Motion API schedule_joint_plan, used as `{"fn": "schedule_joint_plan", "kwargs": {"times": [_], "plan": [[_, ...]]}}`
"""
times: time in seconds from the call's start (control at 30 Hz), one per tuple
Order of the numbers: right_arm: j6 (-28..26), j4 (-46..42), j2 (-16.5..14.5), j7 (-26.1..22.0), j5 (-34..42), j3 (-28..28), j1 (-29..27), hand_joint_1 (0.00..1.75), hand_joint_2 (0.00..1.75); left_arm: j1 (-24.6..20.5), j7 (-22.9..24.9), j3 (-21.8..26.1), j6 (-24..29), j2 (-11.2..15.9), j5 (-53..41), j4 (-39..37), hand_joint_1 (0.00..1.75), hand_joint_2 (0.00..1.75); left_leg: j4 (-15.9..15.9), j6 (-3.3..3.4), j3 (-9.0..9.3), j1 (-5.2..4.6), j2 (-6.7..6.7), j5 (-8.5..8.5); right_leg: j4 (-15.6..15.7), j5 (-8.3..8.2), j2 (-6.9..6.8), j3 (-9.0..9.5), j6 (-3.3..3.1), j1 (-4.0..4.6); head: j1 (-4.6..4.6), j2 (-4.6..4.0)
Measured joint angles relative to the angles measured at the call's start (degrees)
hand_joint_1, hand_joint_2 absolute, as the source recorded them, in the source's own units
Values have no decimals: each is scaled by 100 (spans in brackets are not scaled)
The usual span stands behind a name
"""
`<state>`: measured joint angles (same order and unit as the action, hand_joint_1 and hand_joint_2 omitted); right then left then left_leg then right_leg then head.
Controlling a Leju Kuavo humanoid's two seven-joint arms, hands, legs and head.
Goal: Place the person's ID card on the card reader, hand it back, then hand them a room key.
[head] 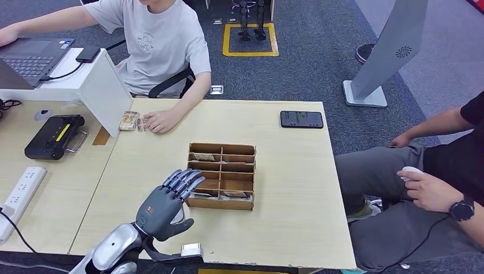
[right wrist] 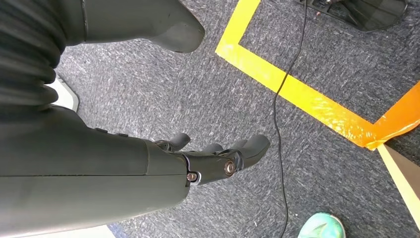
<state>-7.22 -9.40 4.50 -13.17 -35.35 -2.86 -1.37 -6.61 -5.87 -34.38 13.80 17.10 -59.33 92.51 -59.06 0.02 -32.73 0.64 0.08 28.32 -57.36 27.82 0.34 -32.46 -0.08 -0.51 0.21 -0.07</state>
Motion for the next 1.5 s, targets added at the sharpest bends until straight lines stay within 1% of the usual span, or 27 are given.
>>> {"fn": "schedule_joint_plan", "kwargs": {"times": [0.3,0.5,0.7,1.07,1.33,1.5], "plan": [[8,-24,-17,53,-19,0,8,0,175,-91,212,0,-92,-136,-244,-355,0,175,0,0,1,0,0,0,0,-1,0,1,0,0,1,0],[22,-46,-21,100,-30,0,11,0,175,-99,248,0,-129,-209,-186,-575,0,175,0,0,0,0,0,0,0,0,0,1,0,0,1,0],[52,-56,-30,110,-49,0,18,0,175,-156,393,4,-110,-287,-209,-738,0,175,0,0,-1,0,0,0,0,0,-1,1,0,0,0,0],[97,-56,-34,117,-53,0,22,0,175,-175,403,18,-100,-340,-201,-914,0,175,0,0,0,0,0,0,0,0,-1,1,0,0,1,0],[97,-57,-34,159,-67,0,25,0,175,-210,395,172,82,-500,-3,-931,0,175,0,0,-1,0,-1,0,0,0,-1,1,0,0,1,0],[109,-72,-35,166,-80,0,29,0,175,-268,355,184,73,-565,17,-946,0,175,-1,0,0,0,-1,0,0,-1,-1,2,0,0,1,0]]}}
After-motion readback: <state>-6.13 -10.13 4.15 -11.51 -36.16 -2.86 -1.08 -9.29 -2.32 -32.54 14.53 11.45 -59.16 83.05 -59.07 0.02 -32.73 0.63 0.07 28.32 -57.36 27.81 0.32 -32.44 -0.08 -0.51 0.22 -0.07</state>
